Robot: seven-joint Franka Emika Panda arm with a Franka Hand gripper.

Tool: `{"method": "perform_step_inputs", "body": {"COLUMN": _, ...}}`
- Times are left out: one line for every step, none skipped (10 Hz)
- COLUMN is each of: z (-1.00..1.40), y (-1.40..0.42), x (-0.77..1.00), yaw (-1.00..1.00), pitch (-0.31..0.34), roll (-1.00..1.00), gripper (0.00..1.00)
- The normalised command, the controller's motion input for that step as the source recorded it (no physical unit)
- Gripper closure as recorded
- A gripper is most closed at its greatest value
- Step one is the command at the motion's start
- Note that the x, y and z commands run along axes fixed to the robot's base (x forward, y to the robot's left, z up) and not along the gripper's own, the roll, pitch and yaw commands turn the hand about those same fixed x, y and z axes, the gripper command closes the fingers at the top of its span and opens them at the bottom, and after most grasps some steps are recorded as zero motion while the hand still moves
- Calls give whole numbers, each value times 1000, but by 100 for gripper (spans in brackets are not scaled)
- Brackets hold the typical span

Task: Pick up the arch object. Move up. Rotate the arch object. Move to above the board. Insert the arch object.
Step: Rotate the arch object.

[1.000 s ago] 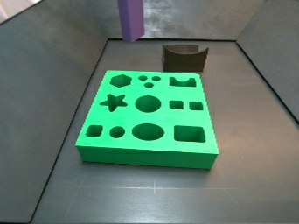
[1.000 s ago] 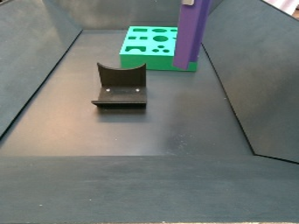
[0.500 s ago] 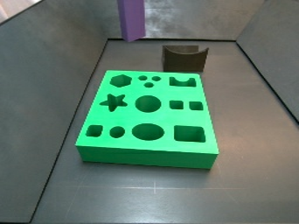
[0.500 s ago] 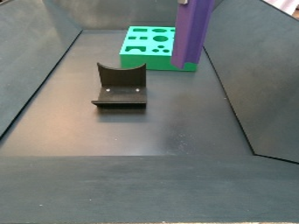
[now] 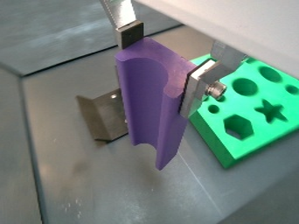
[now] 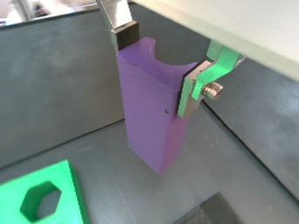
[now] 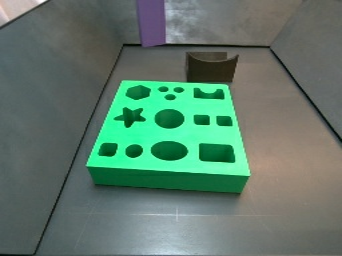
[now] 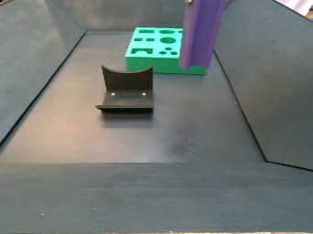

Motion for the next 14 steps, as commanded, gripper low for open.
{"method": "perform_step_inputs", "body": {"z": 9, "y": 11, "x": 7, "yaw": -992, "pitch": 93, "roll": -113, "gripper": 100}}
{"method": "perform_step_inputs", "body": {"z": 9, "y": 11, "x": 8, "yaw": -831, "pitch": 92, "roll": -113, "gripper": 100}}
{"method": "perform_step_inputs", "body": {"z": 12, "y": 11, "x": 12, "yaw": -509, "pitch": 88, "roll": -113, "gripper": 100}}
{"method": "perform_step_inputs", "body": {"z": 13, "y": 11, "x": 14, "yaw": -338, "pitch": 87, "roll": -112, "gripper": 100}}
{"method": "perform_step_inputs", "body": {"z": -1000, "y": 0, "x": 0, "yaw": -199, "pitch": 85, "roll": -312, "gripper": 100}}
{"method": "perform_step_inputs", "body": {"z": -1000, "y": 1, "x": 5, "yaw": -156, "pitch": 77, "roll": -310, "gripper": 100}}
{"method": "perform_step_inputs", "body": {"z": -1000, "y": 12, "x": 29, "yaw": -97, "pitch": 5, "roll": -261, "gripper": 100}}
{"method": "perform_step_inputs", "body": {"z": -1000, "y": 16, "x": 24, "yaw": -83, "pitch": -16, "roll": -236, "gripper": 100}}
{"method": "perform_step_inputs", "body": {"z": -1000, "y": 26, "x": 12, "yaw": -69, "pitch": -52, "roll": -184, "gripper": 100}}
{"method": "perform_step_inputs", "body": {"z": -1000, "y": 31, "x": 8, "yaw": -64, "pitch": -63, "roll": -160, "gripper": 100}}
{"method": "perform_step_inputs", "body": {"z": -807, "y": 34, "x": 10, "yaw": -57, "pitch": -66, "roll": -120, "gripper": 100}}
{"method": "perform_step_inputs", "body": {"z": -561, "y": 34, "x": 14, "yaw": -52, "pitch": -52, "roll": -87, "gripper": 100}}
{"method": "perform_step_inputs", "body": {"z": -390, "y": 33, "x": 17, "yaw": -51, "pitch": -47, "roll": -64, "gripper": 100}}
{"method": "perform_step_inputs", "body": {"z": -379, "y": 31, "x": -9, "yaw": -50, "pitch": -29, "roll": -62, "gripper": 100}}
